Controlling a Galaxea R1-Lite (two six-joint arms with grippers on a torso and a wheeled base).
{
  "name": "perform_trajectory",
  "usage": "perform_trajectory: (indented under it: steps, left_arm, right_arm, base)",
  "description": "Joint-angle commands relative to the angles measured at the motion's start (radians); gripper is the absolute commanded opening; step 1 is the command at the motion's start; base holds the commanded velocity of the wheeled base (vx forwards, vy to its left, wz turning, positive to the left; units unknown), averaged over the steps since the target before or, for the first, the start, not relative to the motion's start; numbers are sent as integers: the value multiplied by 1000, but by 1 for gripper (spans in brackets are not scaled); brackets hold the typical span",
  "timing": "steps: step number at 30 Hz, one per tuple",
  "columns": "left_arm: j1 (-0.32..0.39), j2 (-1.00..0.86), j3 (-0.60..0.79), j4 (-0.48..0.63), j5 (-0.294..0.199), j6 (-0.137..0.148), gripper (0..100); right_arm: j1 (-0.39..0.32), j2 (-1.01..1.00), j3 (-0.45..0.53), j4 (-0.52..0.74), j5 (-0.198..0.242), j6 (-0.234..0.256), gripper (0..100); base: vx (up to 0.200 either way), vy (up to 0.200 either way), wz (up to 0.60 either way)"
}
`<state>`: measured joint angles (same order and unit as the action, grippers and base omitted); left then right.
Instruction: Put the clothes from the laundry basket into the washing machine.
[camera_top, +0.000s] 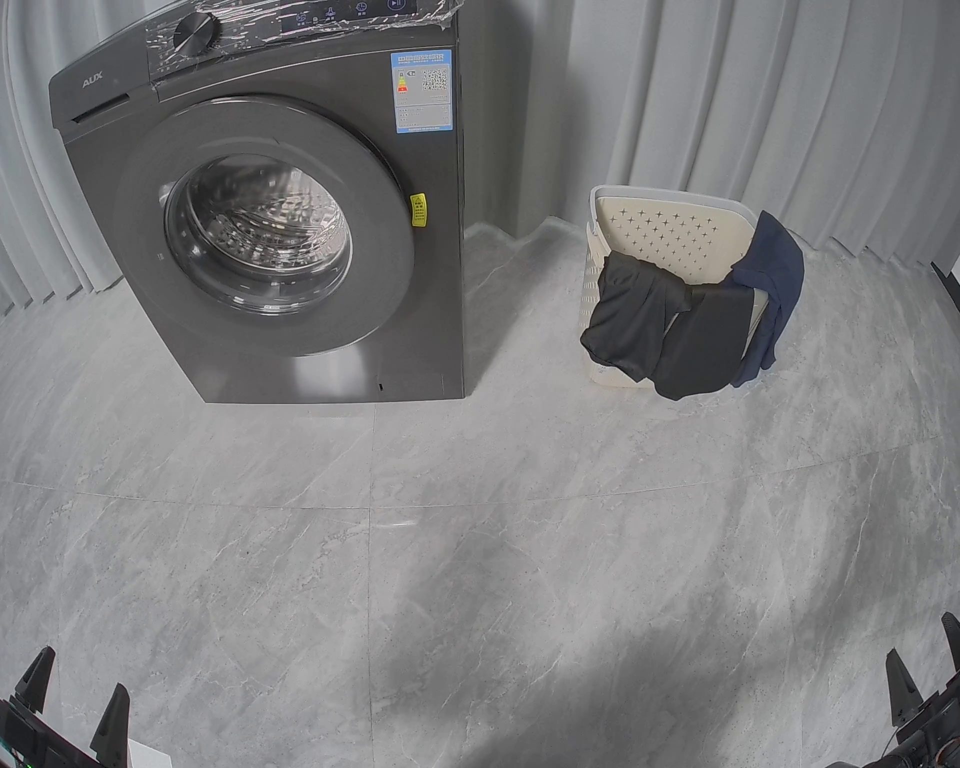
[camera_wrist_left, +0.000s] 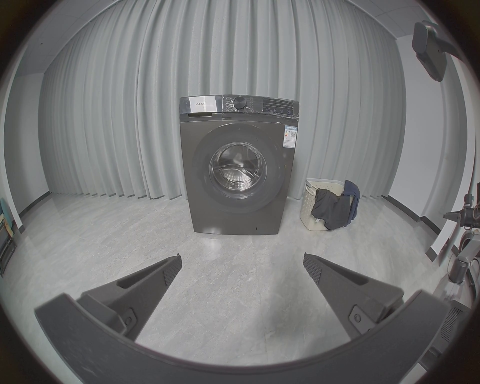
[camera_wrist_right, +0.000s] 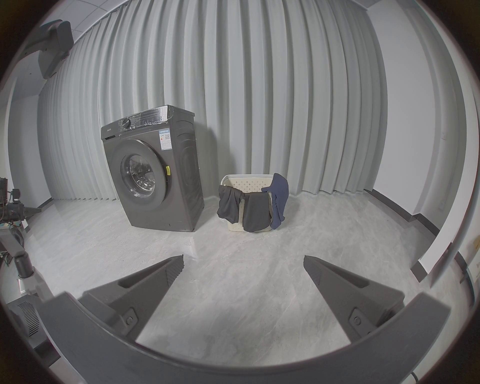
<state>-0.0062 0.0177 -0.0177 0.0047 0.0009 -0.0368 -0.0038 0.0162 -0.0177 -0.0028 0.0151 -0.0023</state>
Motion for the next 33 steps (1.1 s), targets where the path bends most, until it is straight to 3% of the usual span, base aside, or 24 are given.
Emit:
perform_trajectory:
  steps: [1,5,14,26,33]
  left_arm:
    - [0,-15,15,0,1,0,100]
    - [0,-15,15,0,1,-2,100]
    - [0,-15,15,0,2,0,100]
    - [0,-15,15,0,4,-2,100]
    - [0,-15,15,0,4,0,100]
  right_arm:
    - [1,-12,18,0,0,-1,100]
    - [1,-12,18,0,0,-1,100]
    - [1,-12,18,0,0,-2,100]
    - [1,-12,18,0,0,-1,100]
    - [1,-12,18,0,0,-2,100]
  base:
    - [200,0,0]
    - [200,0,0]
    - [0,0,0]
    - [200,0,0]
    - [0,-29,0]
